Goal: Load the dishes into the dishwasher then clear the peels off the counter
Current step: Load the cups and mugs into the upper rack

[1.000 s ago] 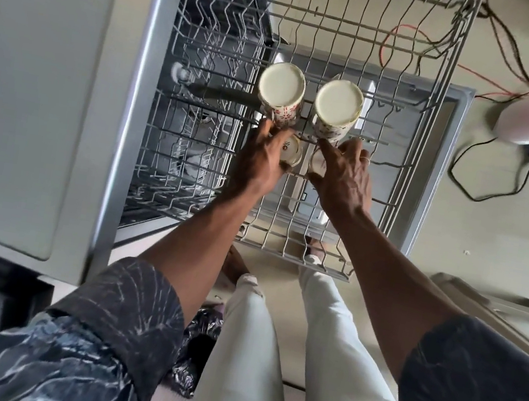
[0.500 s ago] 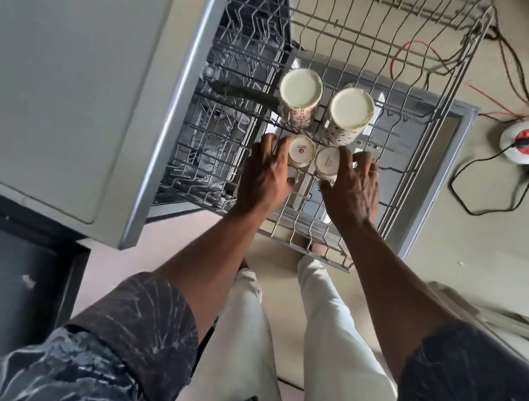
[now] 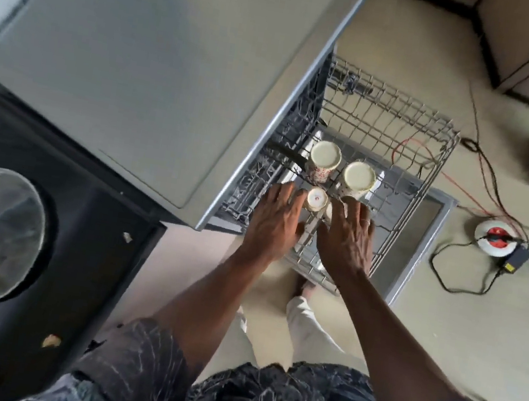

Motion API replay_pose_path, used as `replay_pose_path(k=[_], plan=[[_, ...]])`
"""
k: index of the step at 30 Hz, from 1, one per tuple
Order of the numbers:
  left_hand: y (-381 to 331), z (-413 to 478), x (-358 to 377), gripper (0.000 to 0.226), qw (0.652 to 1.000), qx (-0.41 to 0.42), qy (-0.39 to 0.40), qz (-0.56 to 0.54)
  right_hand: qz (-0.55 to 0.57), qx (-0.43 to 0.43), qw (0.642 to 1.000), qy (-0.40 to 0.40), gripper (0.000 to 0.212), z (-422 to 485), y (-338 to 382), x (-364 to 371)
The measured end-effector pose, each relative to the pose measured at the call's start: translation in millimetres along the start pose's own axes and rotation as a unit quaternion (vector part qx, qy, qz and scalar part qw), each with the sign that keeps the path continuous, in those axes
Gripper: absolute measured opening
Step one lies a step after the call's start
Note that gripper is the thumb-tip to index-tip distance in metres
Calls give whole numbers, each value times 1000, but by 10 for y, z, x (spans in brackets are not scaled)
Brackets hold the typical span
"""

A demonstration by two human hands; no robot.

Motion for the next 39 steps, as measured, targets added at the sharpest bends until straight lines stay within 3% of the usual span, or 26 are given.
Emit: replay_pose_path(k=[9, 13, 17, 22, 39], plan=[[377, -317, -807, 62, 991, -39, -120, -31, 17, -56, 998, -36, 55, 72, 864, -464], [843, -544, -1155, 52, 976, -126, -178, -29, 16, -86, 996, -22, 53, 110, 1251, -461], [1467, -863, -1312, 50, 956, -223, -192, -12, 10, -141, 990, -12, 54, 120, 1766, -356], [2147, -1417, -1272, 56, 942, -299, -153, -23, 19, -234, 971, 31, 56, 2, 2593, -4], [3906, -4097, -1182, 60, 790, -579, -192, -64, -4, -467, 860, 205, 56, -1155, 5086, 1470]])
Point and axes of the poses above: each hand's wrist, its own z-axis towards the middle knuckle, its own x-axis out of the palm, y = z × x, the point moved 9 cm from there along z, towards the middle knuckle, and after that the axes turned 15 degrees about z, right-handed, at the moved point
